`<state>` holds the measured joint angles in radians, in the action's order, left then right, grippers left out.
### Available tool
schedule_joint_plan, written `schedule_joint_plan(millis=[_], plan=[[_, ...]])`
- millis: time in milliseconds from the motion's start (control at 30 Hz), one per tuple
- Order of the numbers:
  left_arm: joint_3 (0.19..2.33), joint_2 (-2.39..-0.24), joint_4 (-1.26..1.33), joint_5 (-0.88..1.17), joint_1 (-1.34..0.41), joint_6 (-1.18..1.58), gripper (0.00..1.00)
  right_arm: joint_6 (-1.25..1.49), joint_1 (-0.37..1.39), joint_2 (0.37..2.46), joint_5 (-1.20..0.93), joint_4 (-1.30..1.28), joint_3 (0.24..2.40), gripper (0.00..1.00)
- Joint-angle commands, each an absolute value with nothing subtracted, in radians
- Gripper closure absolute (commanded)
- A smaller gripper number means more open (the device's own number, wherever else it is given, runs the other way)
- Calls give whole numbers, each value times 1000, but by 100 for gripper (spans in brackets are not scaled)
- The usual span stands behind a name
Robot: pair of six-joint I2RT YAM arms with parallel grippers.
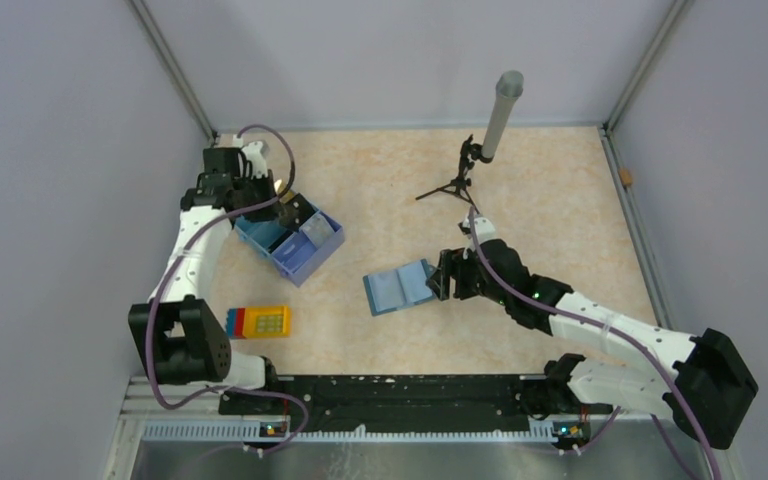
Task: Put the credit cards into the card holder
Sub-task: Pick up the credit card from the storage box, then insert the credit card into the card holder.
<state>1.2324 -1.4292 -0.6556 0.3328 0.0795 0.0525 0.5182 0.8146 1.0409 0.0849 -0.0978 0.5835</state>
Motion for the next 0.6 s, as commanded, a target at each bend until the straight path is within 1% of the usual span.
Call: schedule_joint_plan(millis=[0, 167, 300, 567], plan=[[1200, -1353, -575, 451, 91, 105, 100, 486, 802, 1042, 72, -72, 649, 33], [1150, -1314, -591, 679, 88, 100, 100, 415, 800, 1038, -12, -75, 695, 29], [1055, -1258, -550, 792, 51, 106, 100, 340, 790, 1032, -154, -101, 756, 25], [992, -1231, -529, 977, -214, 83, 100, 274, 788, 1051, -365, -139, 861, 24]])
